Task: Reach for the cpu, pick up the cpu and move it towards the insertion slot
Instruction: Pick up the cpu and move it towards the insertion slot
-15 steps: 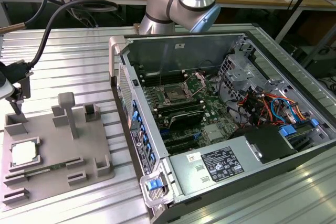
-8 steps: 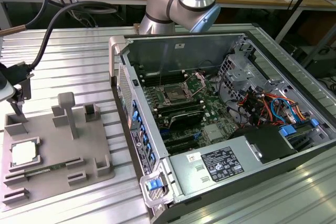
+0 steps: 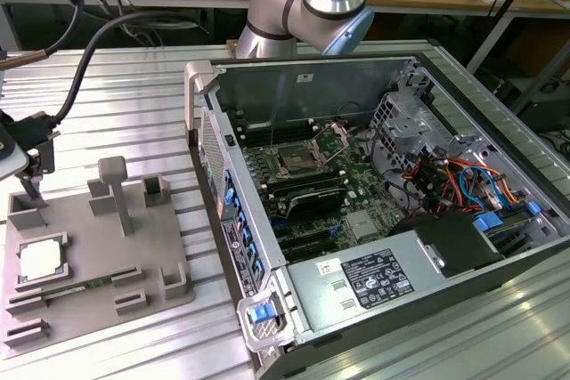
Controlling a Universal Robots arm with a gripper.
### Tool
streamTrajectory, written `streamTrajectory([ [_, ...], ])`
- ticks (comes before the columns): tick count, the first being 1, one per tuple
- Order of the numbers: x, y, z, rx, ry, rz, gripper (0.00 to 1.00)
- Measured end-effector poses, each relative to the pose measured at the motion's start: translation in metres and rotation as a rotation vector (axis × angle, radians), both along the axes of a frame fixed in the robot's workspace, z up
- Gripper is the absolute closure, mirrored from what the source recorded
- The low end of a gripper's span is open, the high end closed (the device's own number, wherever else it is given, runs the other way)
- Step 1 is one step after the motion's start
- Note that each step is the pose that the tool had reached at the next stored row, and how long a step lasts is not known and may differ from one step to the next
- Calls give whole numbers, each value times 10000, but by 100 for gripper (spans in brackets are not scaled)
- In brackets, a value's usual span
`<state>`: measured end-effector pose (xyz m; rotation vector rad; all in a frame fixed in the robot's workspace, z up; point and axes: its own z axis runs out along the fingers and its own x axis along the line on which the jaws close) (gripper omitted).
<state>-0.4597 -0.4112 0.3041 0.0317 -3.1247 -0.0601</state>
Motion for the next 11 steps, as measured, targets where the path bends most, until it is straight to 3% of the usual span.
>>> streamTrajectory([
  [11, 0, -33, -110, -1, 1, 1, 34],
])
